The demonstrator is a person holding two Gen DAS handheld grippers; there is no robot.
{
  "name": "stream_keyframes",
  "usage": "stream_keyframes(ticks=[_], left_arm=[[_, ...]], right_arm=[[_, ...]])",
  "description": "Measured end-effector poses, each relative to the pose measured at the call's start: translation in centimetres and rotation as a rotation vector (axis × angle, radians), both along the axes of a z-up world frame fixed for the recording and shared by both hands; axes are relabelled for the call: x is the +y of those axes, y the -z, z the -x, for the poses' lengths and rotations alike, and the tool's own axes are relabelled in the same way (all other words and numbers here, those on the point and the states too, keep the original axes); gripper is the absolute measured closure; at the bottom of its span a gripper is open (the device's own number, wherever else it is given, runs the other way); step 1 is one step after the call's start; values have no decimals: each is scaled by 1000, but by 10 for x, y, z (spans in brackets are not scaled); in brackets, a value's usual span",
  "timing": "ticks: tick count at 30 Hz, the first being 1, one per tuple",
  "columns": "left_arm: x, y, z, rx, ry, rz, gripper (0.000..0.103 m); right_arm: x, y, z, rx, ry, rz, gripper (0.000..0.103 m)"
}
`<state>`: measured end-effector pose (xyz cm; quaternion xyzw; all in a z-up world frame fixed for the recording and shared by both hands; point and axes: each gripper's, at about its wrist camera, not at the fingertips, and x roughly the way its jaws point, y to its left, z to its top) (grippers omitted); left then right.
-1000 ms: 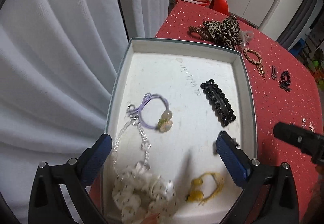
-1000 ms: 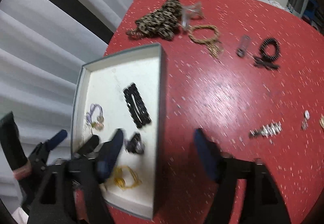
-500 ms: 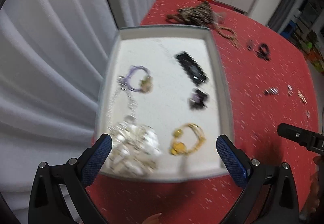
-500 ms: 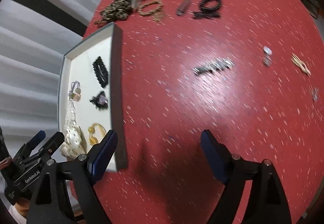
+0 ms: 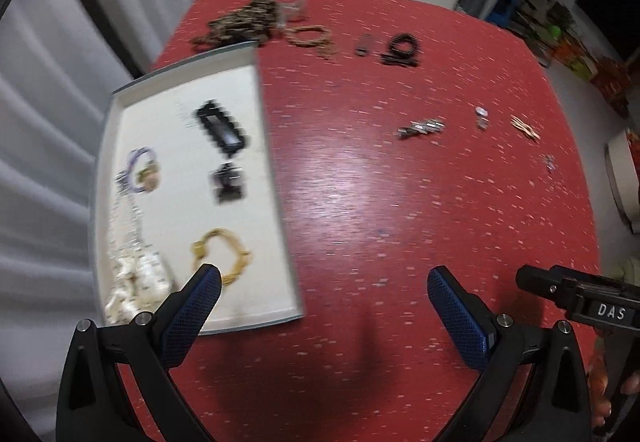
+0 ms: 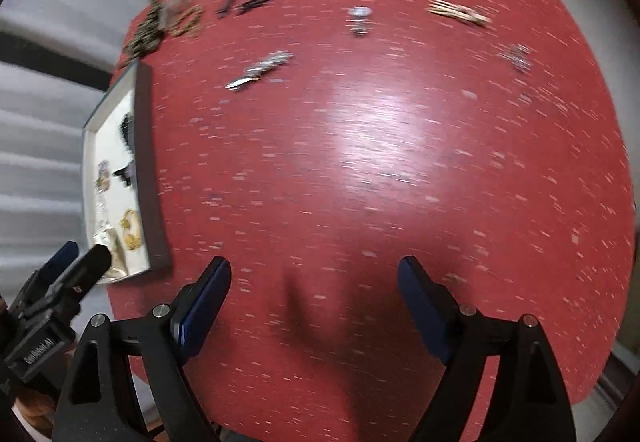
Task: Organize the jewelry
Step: 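Move both open tools back over the star clip and earring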
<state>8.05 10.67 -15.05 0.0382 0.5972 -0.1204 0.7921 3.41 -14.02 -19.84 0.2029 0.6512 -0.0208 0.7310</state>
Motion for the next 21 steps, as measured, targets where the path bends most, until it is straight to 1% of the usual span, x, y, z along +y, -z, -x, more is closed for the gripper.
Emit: stream_keyframes(ticks=[5,9,16,21], left_arm=[[-33,-1,-6,-3,55,-10,0],[-57,3,-16,-2,77,-27,0],[-86,11,-42,-21,86,-36,0],[-99,21,-63,-39,83,-60,0]], right_arm=[[-40,4,11,19,65,30,16],[-70,7,11,23,113,40,16],[-111,9,-1,7,154,61,15],[-135,10,-14,-8,172,79,15]])
